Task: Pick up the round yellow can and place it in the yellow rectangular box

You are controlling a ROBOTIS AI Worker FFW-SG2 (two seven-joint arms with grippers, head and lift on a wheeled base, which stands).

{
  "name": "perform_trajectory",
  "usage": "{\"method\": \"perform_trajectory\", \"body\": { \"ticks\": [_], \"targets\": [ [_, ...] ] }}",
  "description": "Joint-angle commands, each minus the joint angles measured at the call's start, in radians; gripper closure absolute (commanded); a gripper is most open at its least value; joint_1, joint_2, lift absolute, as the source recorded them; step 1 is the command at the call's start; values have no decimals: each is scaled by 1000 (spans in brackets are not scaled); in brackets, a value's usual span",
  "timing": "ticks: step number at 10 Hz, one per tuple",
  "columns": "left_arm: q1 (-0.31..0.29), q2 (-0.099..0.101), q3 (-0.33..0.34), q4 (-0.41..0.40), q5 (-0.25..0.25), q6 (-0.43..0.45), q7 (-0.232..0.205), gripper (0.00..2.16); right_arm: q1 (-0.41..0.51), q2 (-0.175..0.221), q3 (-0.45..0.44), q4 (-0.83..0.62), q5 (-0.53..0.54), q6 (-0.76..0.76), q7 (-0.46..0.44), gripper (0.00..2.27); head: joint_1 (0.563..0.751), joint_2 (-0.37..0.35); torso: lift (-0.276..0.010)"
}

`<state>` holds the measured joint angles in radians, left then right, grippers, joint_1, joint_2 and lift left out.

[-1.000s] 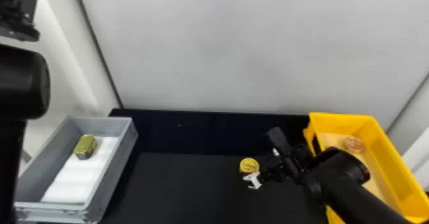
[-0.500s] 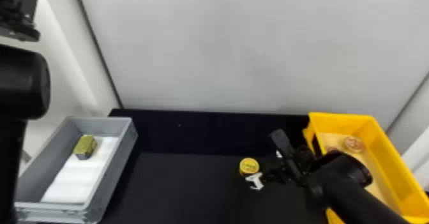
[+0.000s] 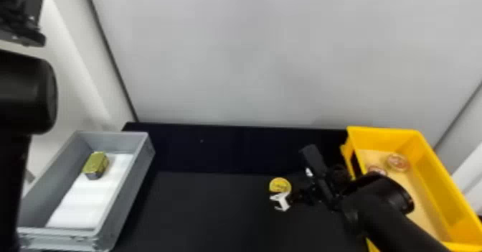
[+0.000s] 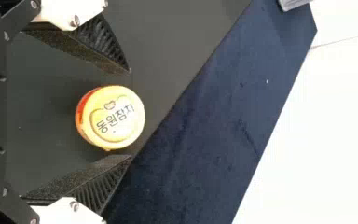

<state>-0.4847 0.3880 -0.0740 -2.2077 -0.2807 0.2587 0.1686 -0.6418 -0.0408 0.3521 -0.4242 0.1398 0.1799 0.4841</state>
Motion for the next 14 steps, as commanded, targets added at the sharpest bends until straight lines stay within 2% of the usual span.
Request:
{"method": "perform_trajectory", "body": {
  "ticks": [1,4,5,7,9,10,11,13,14],
  "targets": [
    [0,0,-1,0,0,-2,0,128,7,2,-5,2,-3,7,-4,160,663,54,-10],
    [0,0,-1,0,0,-7,0,128,10,4,-10,7,-3,23,-11,194,663,54,-10],
    [0,0,0,0,0,-7,0,128,10,4,-11,4,0,26,-18,269,663,54,-10],
    [5,2,3,-3,0,-7,0,128,13,1,-10,-13,14,36,-22,708,663,54,-10],
    [14,3,13,-13,0,-1,-1,128,42,-10,-13,-82,18,72,-8,710,663,54,-10],
    [21,8,20,-24,0,10,-3,128,76,-21,-13,-166,28,126,2,710,663,54,-10],
    [32,14,29,-41,2,22,-6,128,126,-47,-11,-311,37,221,15,710,663,54,-10],
    [55,22,51,-67,2,48,-8,128,269,-123,-60,-775,5,523,25,710,663,54,-10],
    [60,29,56,-81,2,65,-8,128,337,-148,-122,-1036,-5,696,38,710,663,54,-10]
  ]
}}
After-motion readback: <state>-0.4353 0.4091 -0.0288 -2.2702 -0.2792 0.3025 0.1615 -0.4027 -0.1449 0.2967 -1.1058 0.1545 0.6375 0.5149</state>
